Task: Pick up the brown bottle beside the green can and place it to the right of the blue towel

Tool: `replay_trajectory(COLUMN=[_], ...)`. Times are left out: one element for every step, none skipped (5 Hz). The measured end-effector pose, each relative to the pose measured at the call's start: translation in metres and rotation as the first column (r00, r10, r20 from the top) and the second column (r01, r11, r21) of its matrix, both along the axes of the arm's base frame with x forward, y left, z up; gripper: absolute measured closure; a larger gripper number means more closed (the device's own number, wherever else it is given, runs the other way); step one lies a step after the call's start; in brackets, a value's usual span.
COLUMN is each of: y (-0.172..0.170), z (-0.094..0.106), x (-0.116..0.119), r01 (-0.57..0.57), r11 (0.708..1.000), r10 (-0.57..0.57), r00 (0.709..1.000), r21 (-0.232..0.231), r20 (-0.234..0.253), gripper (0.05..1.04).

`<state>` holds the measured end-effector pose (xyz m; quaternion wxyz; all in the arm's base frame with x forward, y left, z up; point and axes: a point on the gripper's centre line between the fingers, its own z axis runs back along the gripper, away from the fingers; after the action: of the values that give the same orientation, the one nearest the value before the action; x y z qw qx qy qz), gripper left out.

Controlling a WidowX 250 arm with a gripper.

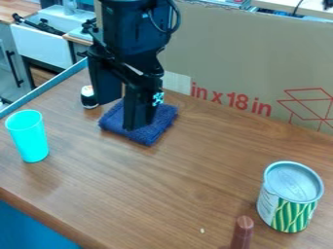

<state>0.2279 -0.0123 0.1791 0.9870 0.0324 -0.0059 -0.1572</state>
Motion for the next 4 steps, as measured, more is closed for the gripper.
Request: replay_trajectory(y=[0.000, -0.016, -0.047, -0.082], z=[-0.005, 0.002, -0.003, -0.014], x=[-0.001, -0.017, -0.036, -0.052], r01=[-0.002, 0.049, 0.127, 0.248], r11=[1.000, 0.999, 0.992, 0.969], r10=[0.002, -0.048, -0.126, -0.248], r00=[1.000, 0.999, 0.992, 0.969], r21=[0.000, -0.020, -0.019, -0.017], r20=[-0.020, 0.014, 0.024, 0.006], gripper=[0.083, 0.083, 0.083, 0.083])
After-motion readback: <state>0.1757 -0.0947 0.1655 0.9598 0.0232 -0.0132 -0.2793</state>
